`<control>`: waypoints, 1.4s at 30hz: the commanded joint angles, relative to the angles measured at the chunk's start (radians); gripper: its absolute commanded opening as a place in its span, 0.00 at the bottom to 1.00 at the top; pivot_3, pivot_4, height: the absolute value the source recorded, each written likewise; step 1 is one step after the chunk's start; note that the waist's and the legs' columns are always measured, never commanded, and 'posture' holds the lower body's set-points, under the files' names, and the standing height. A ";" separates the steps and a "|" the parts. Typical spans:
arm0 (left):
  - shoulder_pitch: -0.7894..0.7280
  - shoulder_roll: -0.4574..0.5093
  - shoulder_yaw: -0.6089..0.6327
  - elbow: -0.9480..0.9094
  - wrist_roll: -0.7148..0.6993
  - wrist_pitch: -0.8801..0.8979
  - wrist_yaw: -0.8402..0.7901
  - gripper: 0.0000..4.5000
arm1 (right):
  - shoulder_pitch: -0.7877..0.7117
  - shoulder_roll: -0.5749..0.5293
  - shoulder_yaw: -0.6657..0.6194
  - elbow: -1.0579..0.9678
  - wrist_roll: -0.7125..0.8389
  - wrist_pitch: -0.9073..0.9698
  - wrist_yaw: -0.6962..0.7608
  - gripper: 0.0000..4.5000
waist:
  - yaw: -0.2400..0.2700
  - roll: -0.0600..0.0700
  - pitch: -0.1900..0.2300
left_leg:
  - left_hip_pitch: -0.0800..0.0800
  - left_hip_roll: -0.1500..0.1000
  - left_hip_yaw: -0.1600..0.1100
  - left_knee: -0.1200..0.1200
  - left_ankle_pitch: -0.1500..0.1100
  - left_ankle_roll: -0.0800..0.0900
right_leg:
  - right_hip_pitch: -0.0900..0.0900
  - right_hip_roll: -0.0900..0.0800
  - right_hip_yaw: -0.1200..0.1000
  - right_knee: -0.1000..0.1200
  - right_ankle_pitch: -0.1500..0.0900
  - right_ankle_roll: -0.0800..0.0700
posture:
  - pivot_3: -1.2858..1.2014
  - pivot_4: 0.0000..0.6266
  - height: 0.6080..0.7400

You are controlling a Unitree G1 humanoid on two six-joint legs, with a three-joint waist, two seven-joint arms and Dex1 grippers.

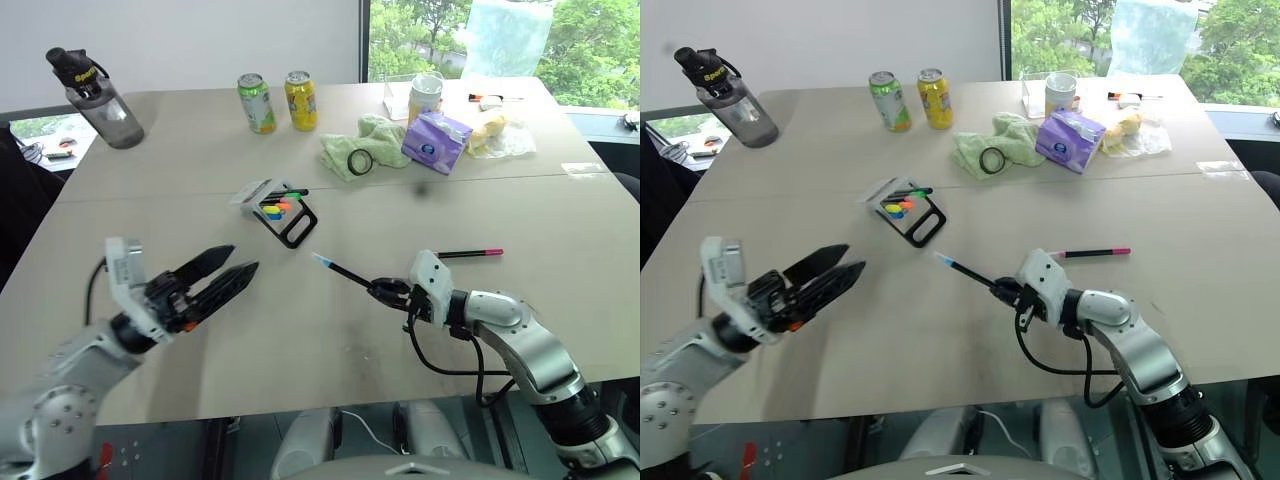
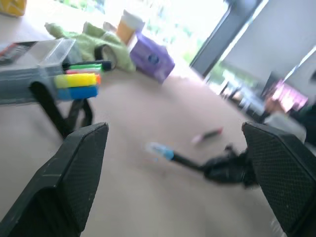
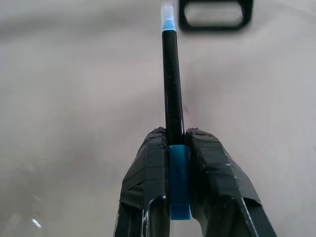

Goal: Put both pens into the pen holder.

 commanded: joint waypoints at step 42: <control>-0.315 0.001 -0.460 -0.057 0.595 -0.444 0.077 0.00 | 0.089 -0.176 -0.418 0.042 0.324 -0.132 0.203 0.82 | 0.008 0.000 0.002 | -0.002 -0.001 0.000 0.000 0.001 -0.001 | 0.000 0.001 -0.001 -0.002 0.000 0.000 | 0.52 0.24 1.00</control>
